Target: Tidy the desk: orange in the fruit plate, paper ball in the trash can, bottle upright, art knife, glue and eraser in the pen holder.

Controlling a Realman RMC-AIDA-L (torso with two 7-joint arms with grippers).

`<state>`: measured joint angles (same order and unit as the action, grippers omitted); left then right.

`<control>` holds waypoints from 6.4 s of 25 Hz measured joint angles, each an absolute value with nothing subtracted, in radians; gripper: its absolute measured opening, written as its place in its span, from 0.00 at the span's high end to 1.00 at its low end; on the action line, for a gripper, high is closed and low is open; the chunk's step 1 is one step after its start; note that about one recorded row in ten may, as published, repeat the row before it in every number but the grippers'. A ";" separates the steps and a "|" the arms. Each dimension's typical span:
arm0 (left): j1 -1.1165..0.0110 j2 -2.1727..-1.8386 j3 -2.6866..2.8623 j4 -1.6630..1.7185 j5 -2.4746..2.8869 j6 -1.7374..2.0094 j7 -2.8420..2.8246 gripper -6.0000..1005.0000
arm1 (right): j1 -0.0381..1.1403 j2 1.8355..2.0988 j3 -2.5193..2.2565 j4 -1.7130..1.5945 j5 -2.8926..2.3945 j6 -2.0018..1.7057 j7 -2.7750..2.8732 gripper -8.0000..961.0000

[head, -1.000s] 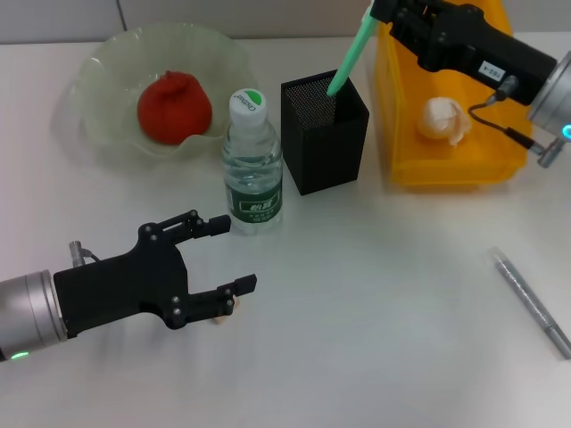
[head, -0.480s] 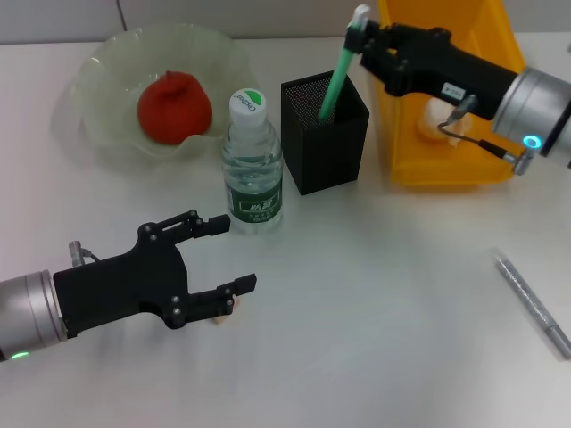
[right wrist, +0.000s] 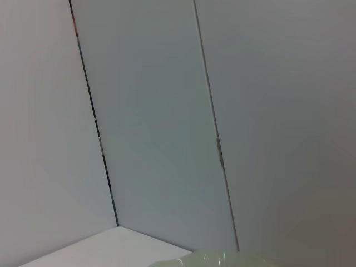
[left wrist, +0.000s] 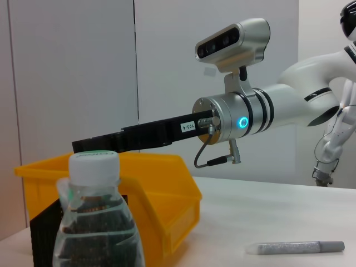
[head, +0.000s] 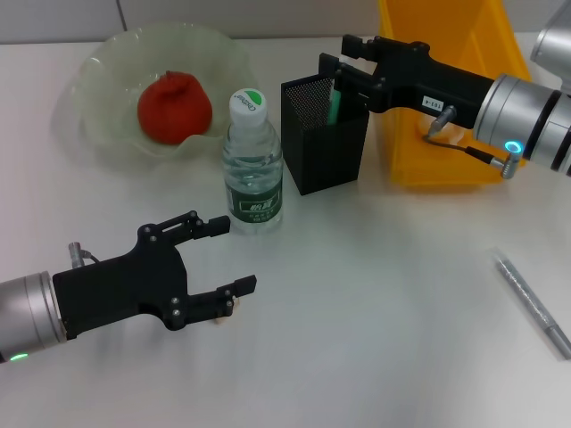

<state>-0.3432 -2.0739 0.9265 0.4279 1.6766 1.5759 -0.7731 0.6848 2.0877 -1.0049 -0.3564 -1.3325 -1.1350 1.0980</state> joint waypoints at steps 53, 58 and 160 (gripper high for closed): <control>-0.329 -2.065 0.961 0.579 1.672 1.673 -1.065 0.22 | 0.249 2.080 -0.986 -0.368 -1.548 -1.777 0.927 0.15; -0.293 -2.069 1.009 0.867 1.749 1.710 -1.434 0.22 | 0.248 2.080 -0.961 -0.368 -1.547 -1.754 0.925 0.15; -0.451 -2.080 1.839 1.451 2.594 1.420 -2.729 0.61 | 0.291 2.080 -0.964 -0.324 -1.637 -1.649 0.864 0.15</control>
<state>-0.4510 -2.0800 1.8394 1.4512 2.5941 1.4204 -2.7289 0.2915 2.0801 -0.9638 -0.3237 -1.6368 -1.6490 0.8637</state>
